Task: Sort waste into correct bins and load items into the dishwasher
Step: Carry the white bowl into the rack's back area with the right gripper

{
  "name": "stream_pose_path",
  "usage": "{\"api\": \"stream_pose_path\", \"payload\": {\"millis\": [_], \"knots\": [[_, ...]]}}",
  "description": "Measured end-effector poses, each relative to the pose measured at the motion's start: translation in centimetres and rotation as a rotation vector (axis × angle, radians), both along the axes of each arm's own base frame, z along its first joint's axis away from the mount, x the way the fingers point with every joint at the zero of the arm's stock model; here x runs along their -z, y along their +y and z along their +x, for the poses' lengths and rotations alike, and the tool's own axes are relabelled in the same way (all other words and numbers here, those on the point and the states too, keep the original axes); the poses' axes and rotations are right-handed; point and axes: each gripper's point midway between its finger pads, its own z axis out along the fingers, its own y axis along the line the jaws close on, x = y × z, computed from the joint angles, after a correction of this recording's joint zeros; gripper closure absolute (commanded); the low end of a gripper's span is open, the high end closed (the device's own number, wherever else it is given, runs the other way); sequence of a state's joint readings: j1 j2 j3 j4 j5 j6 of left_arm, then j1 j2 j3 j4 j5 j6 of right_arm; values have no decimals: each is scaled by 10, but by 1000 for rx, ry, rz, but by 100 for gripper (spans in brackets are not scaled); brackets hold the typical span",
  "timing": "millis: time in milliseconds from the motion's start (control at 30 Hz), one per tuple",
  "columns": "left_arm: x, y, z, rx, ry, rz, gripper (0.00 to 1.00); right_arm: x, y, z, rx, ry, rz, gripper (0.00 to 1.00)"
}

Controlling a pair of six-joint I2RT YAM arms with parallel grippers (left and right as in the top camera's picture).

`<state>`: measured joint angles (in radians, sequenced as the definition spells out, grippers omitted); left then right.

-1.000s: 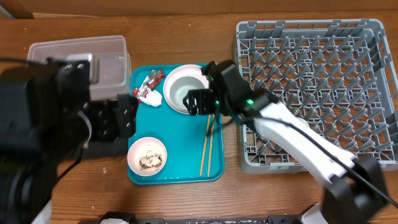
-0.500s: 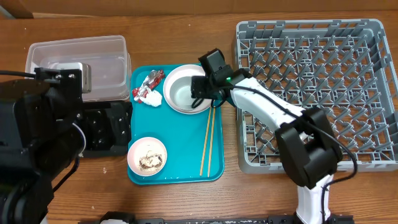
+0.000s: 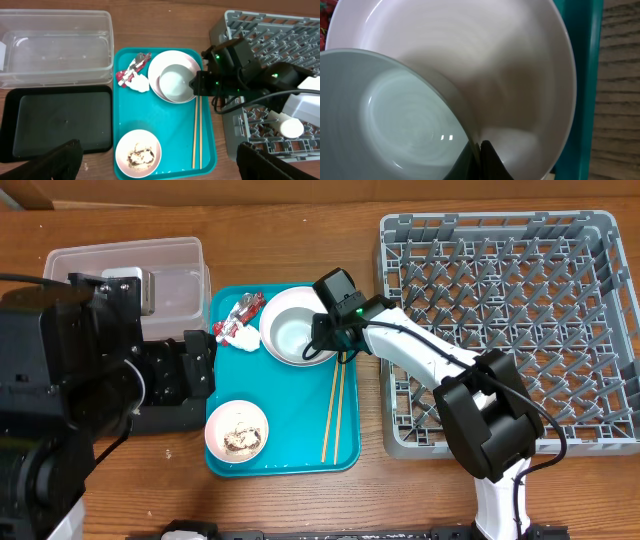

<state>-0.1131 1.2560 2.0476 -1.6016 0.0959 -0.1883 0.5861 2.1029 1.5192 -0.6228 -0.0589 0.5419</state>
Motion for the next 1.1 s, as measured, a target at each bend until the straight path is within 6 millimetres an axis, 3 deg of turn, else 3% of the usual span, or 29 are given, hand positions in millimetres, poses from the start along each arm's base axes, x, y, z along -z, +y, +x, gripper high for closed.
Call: {"api": "stream_pose_path", "payload": {"millis": [100,167,233,300,400,500,600,767,867,1000,1100], "knots": [[2,0,3,0,11,1,0,-8,-8,1,15,-2,-8,96],[4,-1,5,0,18,2,0,-23,-15,5,35,-27,-4,96],[6,-1,7,0,26,3,0,-48,-26,9,59,-69,1,96],[7,-1,10,0,33,4,0,-88,-44,11,98,-133,-1,96],[10,-1,13,-1,44,6,0,-149,-85,6,187,-240,-38,96],[13,-1,16,-2,55,8,0,-206,-151,-3,349,-359,-127,96],[15,-2,18,-2,65,10,0,-231,-219,-16,512,-397,-260,96],[19,-2,24,-2,83,12,0,-221,-316,-38,761,-321,-489,96],[22,-2,26,-2,93,13,0,-206,-349,-46,866,-285,-562,96],[25,-3,30,-2,106,15,0,-172,-394,-52,998,-234,-652,96],[27,-3,32,-2,114,16,0,-149,-417,-55,1046,-178,-707,96]]}}
